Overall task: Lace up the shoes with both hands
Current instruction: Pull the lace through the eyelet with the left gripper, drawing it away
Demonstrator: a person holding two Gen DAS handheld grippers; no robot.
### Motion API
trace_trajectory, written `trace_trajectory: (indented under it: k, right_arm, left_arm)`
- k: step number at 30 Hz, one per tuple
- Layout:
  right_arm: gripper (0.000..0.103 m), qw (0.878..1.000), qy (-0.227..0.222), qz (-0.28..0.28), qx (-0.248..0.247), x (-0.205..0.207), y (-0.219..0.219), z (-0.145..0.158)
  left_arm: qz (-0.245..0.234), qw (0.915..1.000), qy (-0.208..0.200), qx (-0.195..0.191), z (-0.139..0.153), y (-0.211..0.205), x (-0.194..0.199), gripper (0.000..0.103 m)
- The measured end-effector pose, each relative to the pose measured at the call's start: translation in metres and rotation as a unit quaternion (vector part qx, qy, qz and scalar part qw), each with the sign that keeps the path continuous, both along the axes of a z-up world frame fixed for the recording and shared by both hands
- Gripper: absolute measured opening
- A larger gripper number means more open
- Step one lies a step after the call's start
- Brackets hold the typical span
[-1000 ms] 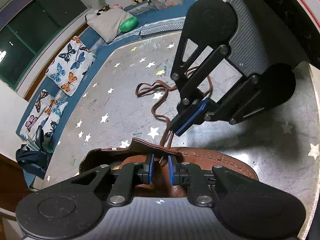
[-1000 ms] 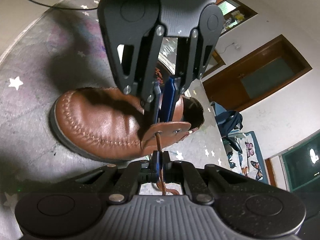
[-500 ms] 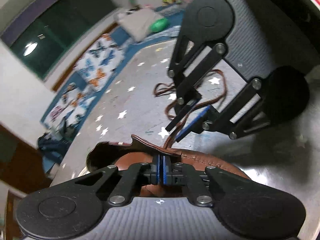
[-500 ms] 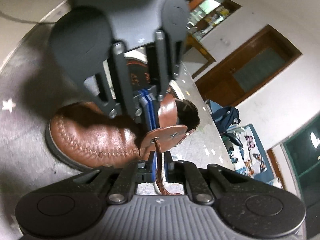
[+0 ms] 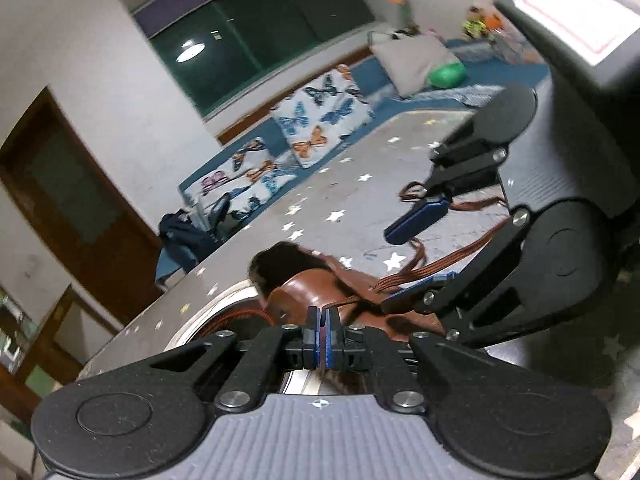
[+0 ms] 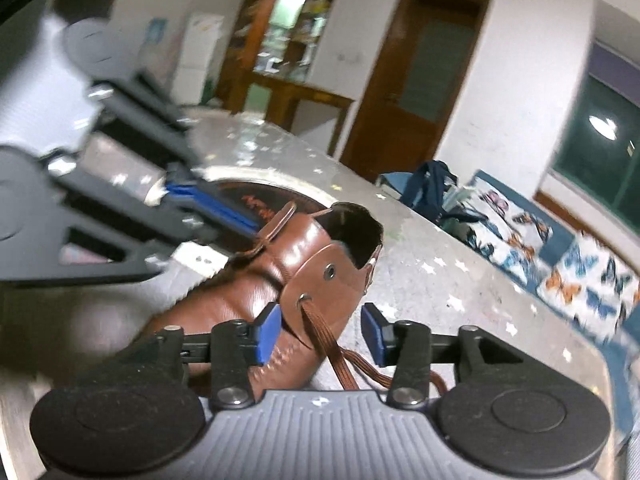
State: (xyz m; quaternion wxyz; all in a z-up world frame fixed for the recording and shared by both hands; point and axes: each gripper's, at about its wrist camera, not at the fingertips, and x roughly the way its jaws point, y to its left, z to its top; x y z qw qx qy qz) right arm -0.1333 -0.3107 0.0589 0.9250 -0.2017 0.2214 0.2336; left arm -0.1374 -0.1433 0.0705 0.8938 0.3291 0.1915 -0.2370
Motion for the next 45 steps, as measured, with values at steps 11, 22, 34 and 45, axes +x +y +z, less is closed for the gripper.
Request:
trace_trajectory:
  k: [11, 22, 34, 45]
  right_arm:
    - [0.063, 0.995, 0.004, -0.078, 0.06, -0.006, -0.011, 0.0]
    - [0.066, 0.986, -0.013, -0.14, 0.091, -0.001, -0.018, -0.009]
    - [0.067, 0.986, -0.023, -0.142, 0.082, 0.007, -0.007, -0.01]
    - [0.067, 0.98, -0.048, -0.177, 0.072, 0.001, -0.002, -0.011]
  left_arm:
    - [0.089, 0.9945, -0.045, -0.031, 0.023, 0.042, -0.009, 0.003]
    - [0.205, 0.9718, -0.11, -0.039, 0.051, 0.095, -0.007, 0.003]
    - [0.287, 0.9436, -0.158, -0.049, 0.069, 0.133, -0.006, 0.004]
    - [0.347, 0.9154, -0.204, -0.016, 0.06, 0.134, -0.004, 0.003]
